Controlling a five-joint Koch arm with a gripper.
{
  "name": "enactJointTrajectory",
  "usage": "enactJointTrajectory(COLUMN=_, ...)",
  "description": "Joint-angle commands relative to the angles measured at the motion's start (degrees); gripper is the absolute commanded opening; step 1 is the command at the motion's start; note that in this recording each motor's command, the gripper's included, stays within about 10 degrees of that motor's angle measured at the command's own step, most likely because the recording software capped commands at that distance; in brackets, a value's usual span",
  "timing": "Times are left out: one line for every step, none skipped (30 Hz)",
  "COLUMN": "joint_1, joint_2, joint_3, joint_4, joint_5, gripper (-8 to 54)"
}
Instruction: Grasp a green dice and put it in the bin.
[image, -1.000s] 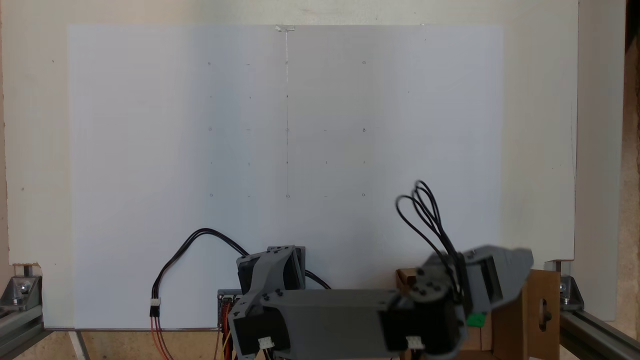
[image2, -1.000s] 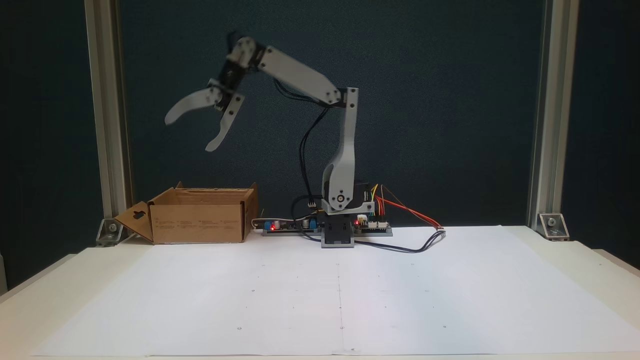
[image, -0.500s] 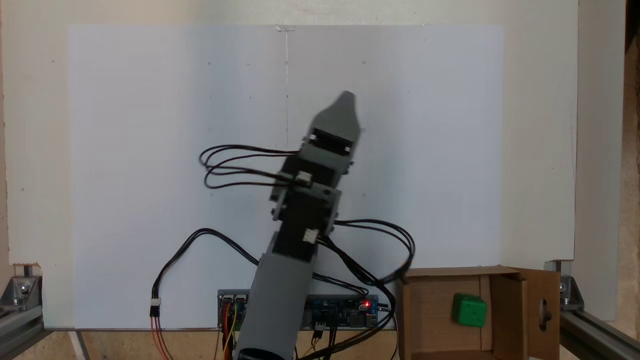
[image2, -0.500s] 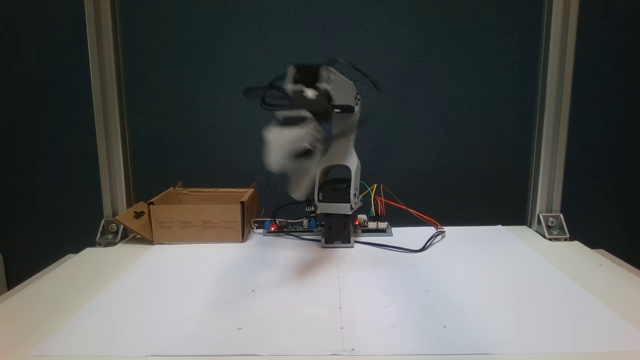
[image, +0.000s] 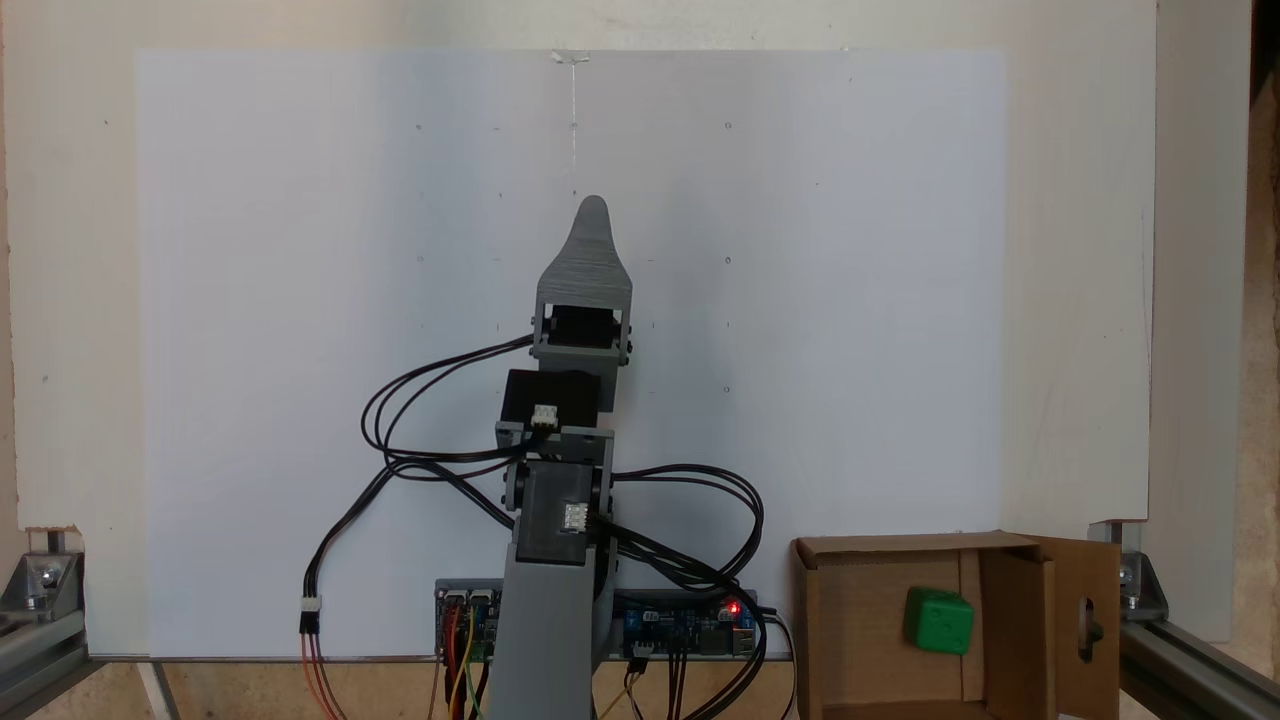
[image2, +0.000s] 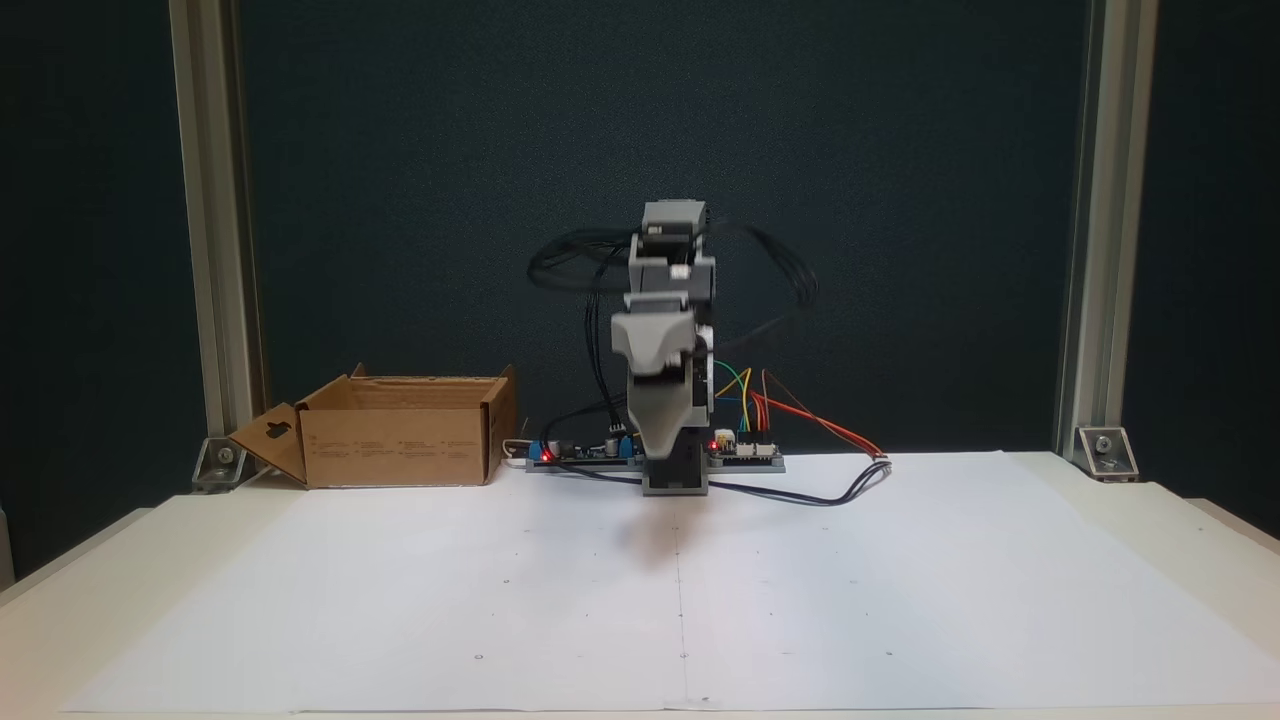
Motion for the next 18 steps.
enactJointTrajectory(joint_1=-0.6, joint_2=5.4, joint_3=1.1, joint_4=-9.4, joint_5=1.9, gripper=45.0)
enactJointTrajectory(joint_1=-0.7, joint_2=5.8, joint_3=3.2, joint_4=-11.9, joint_5=1.8, gripper=45.0)
enactJointTrajectory(joint_1=-0.7, joint_2=6.2, joint_3=5.4, joint_4=-14.5, joint_5=1.8, gripper=44.8)
enactJointTrajectory(joint_1=-0.7, joint_2=6.6, joint_3=7.7, joint_4=-17.0, joint_5=1.8, gripper=44.6)
enactJointTrajectory(joint_1=-0.7, joint_2=6.6, joint_3=9.9, joint_4=-19.5, joint_5=1.8, gripper=44.5)
enactJointTrajectory(joint_1=-0.7, joint_2=6.6, joint_3=12.0, joint_4=-22.2, joint_5=1.8, gripper=44.4)
enactJointTrajectory(joint_1=-0.8, joint_2=6.6, joint_3=13.8, joint_4=-24.7, joint_5=1.8, gripper=44.3)
enactJointTrajectory(joint_1=-0.9, joint_2=6.6, joint_3=15.6, joint_4=-27.1, joint_5=1.8, gripper=44.0)
enactJointTrajectory(joint_1=-1.0, joint_2=6.6, joint_3=17.1, joint_4=-29.4, joint_5=1.8, gripper=43.9)
enactJointTrajectory(joint_1=-1.3, joint_2=6.6, joint_3=18.5, joint_4=-31.9, joint_5=1.7, gripper=43.9)
enactJointTrajectory(joint_1=-1.8, joint_2=6.6, joint_3=19.9, joint_4=-34.1, joint_5=1.7, gripper=43.9)
enactJointTrajectory(joint_1=-1.8, joint_2=6.6, joint_3=20.7, joint_4=-36.7, joint_5=1.7, gripper=43.9)
enactJointTrajectory(joint_1=-2.0, joint_2=6.6, joint_3=21.4, joint_4=-39.1, joint_5=1.7, gripper=43.9)
enactJointTrajectory(joint_1=-2.2, joint_2=6.6, joint_3=21.8, joint_4=-41.3, joint_5=1.6, gripper=43.8)
enactJointTrajectory(joint_1=-2.4, joint_2=6.6, joint_3=22.3, joint_4=-43.8, joint_5=1.6, gripper=43.9)
enactJointTrajectory(joint_1=-2.9, joint_2=6.6, joint_3=22.9, joint_4=-46.0, joint_5=1.6, gripper=43.9)
enactJointTrajectory(joint_1=-3.3, joint_2=6.7, joint_3=23.4, joint_4=-48.5, joint_5=1.6, gripper=43.9)
enactJointTrajectory(joint_1=-3.5, joint_2=6.7, joint_3=23.6, joint_4=-51.0, joint_5=1.5, gripper=43.9)
